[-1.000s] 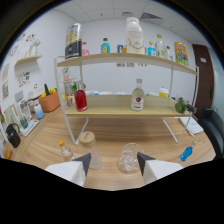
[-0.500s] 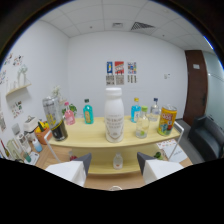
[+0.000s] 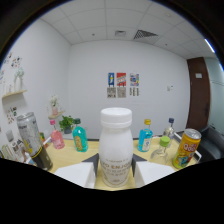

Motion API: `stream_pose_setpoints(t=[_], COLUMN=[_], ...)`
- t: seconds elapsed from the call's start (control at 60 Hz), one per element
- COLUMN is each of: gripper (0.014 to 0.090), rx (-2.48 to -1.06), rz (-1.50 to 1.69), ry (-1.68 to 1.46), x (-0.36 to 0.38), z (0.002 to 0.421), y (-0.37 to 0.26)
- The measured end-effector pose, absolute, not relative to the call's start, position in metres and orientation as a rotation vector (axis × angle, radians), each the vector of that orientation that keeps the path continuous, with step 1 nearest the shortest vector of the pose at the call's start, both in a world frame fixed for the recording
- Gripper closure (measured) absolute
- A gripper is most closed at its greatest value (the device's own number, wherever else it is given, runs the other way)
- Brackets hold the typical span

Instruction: Make me a cup of Mount Fuji.

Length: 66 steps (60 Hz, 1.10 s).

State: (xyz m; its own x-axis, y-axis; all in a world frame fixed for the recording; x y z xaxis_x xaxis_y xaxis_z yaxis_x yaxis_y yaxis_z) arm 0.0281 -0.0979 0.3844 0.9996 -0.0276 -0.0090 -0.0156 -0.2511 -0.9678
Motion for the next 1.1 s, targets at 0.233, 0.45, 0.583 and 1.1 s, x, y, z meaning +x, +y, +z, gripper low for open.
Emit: stream_pose_setpoints(t=[0.233,0.45,0.583,1.1], gripper=[0.0558,0.0565,0.0568,0.0571], rx=[-1.812,-1.732,-1.683,-1.995], rz=[0.02,0.09,0.136,-0.067], ry=[0.052,0.031,0.014,-0.043], x=[0.028,0.03,0.042,0.123], z=[0.387,0.43,0.434,0.13], y=[-0.101,-0.136,-0.174,-0.235])
